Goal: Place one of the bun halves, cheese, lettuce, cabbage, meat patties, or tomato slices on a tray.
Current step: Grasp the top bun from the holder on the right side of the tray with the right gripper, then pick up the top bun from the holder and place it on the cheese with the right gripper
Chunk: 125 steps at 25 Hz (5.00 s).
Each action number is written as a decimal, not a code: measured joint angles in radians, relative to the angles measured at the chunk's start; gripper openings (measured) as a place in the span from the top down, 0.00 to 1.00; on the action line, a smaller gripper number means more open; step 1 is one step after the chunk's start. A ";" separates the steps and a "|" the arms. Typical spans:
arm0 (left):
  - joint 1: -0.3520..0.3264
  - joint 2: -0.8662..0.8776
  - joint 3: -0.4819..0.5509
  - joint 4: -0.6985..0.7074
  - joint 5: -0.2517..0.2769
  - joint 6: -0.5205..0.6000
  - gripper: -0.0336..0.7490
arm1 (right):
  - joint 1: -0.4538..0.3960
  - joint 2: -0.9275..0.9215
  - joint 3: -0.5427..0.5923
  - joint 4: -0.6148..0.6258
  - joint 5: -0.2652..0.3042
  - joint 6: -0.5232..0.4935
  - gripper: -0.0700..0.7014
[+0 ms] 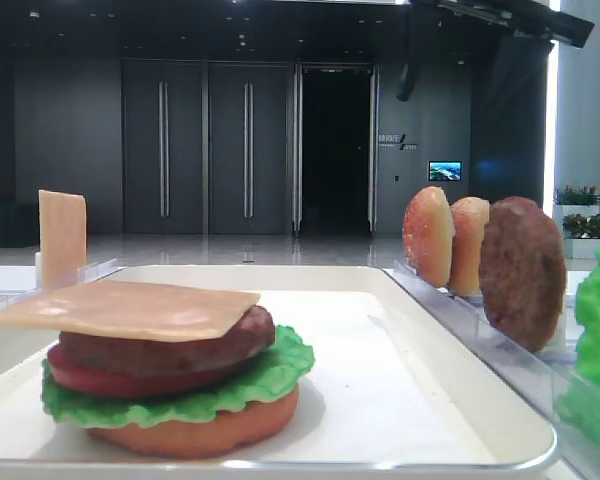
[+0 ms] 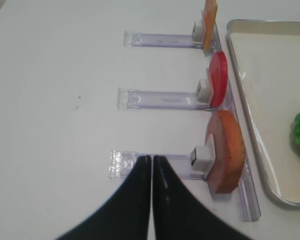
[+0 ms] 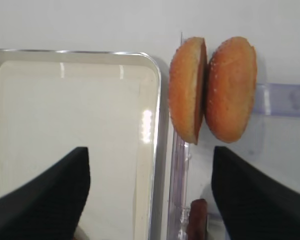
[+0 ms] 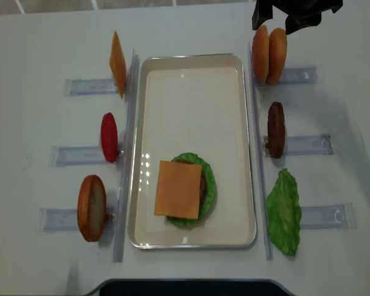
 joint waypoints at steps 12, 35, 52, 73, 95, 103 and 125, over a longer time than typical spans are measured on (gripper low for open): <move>0.000 0.000 0.000 0.000 0.000 0.000 0.96 | 0.002 0.061 0.000 0.000 -0.049 -0.016 0.24; 0.000 0.000 0.000 0.000 0.000 0.000 0.96 | 0.002 0.172 0.000 0.000 -0.108 -0.051 0.24; 0.000 0.000 0.000 0.000 0.000 0.000 0.96 | 0.002 0.213 -0.001 -0.029 -0.140 -0.051 0.39; 0.000 0.000 0.000 0.000 0.000 0.000 0.96 | 0.002 0.221 -0.001 -0.051 -0.131 -0.051 0.61; 0.000 0.000 0.000 0.000 0.000 0.000 0.96 | 0.002 0.116 -0.001 -0.031 -0.038 -0.051 0.61; 0.000 0.000 0.000 0.000 0.000 0.000 0.96 | 0.002 0.040 -0.001 -0.023 0.024 -0.051 0.62; 0.000 0.000 0.000 0.000 0.001 0.000 0.96 | 0.051 -0.289 0.301 0.309 0.008 -0.185 0.62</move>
